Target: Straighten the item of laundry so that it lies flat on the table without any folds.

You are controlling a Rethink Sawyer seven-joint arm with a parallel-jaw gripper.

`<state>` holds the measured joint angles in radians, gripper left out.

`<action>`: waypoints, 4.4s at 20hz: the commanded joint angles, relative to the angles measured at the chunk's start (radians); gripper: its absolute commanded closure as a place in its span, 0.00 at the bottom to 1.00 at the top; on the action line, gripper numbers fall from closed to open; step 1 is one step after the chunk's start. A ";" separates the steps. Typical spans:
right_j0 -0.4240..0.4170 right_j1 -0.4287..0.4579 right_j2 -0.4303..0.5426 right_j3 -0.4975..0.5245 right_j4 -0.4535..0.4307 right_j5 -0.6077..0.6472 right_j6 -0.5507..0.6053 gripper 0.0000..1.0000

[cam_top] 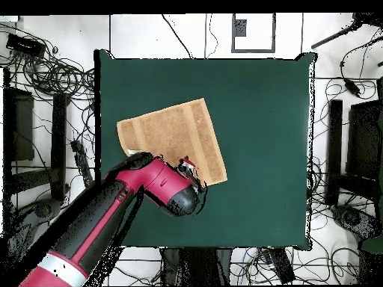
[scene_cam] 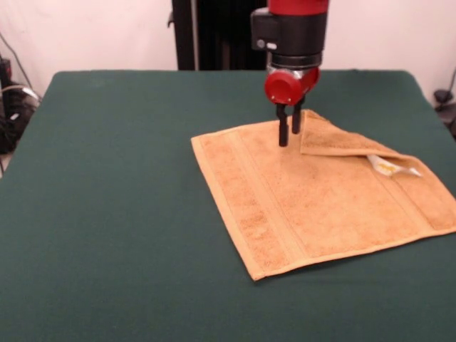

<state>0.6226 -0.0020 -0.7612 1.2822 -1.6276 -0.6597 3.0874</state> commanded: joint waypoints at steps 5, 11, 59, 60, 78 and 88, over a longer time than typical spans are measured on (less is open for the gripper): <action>-0.085 -0.017 0.294 -0.003 0.092 -0.076 -0.002 0.00; -0.105 -0.044 0.337 0.016 0.084 -0.071 -0.032 0.00; 0.019 0.094 0.276 -0.048 -0.140 -0.034 0.281 1.00; 0.018 0.093 0.277 -0.048 -0.137 -0.033 0.278 1.00; 0.069 0.057 0.234 0.032 -0.095 0.005 0.300 1.00; 0.141 0.075 0.207 0.058 -0.102 -0.031 0.377 1.00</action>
<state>0.7145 -0.0118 -0.6477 1.2784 -1.7631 -0.6921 3.0912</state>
